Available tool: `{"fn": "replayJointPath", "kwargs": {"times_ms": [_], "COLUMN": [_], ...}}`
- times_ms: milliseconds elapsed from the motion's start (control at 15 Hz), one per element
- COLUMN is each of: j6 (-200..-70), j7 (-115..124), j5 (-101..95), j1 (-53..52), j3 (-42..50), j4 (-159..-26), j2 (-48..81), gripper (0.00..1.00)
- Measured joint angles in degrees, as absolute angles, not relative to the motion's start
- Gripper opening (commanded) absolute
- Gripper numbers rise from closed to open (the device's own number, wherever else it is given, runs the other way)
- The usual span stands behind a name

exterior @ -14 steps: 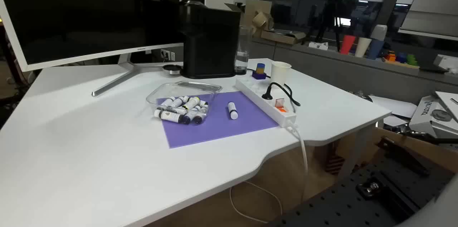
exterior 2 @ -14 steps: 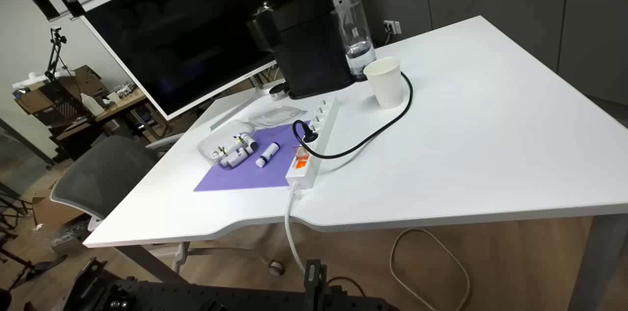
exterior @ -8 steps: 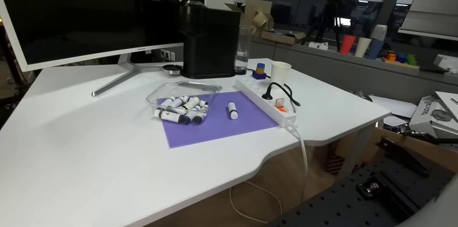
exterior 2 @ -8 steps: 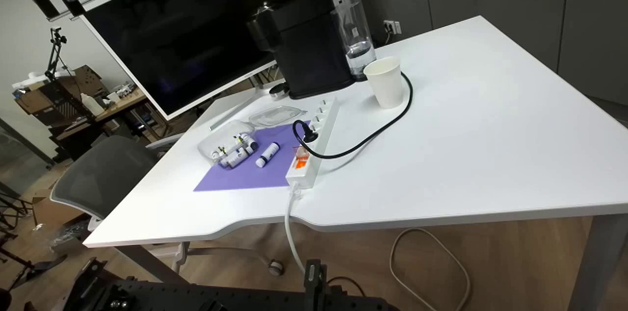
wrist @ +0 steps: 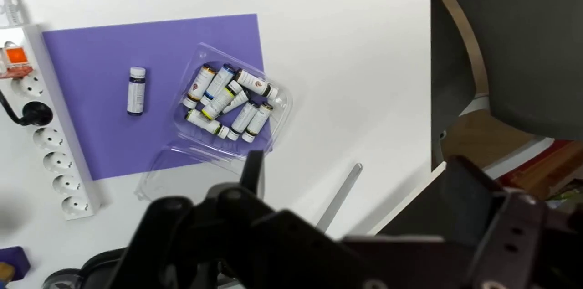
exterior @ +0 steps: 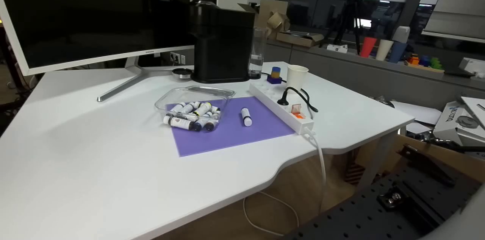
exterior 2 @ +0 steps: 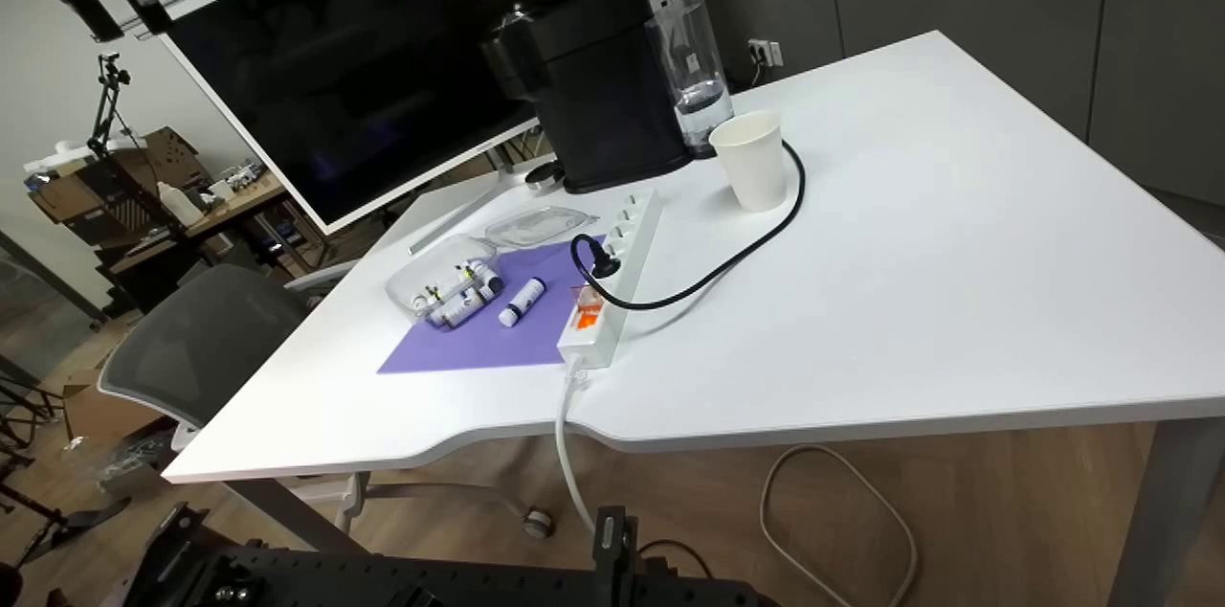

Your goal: Turn off the white extension cable

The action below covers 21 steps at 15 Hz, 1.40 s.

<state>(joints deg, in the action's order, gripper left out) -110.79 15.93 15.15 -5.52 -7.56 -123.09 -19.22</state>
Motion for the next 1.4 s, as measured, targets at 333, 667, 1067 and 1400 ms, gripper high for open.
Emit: {"fn": "replayJointPath", "kwargs": {"times_ms": [333, 667, 1067, 1400], "j6": [-115.71, -129.35, -140.07, -134.03], "j7": [13.68, 12.98, 12.17, 5.75], "j5": [1.57, -6.46, -6.93, -6.79], "j1": [-4.28, -0.98, 2.94, 5.23], "j3": [-8.09, -6.74, -2.84, 1.53], "j4": [-127.11, -135.98, -146.92, -150.35], "j2": [-18.16, -17.21, -14.13, -12.36], "gripper": [1.00, 1.00, 1.00, 1.00]}}
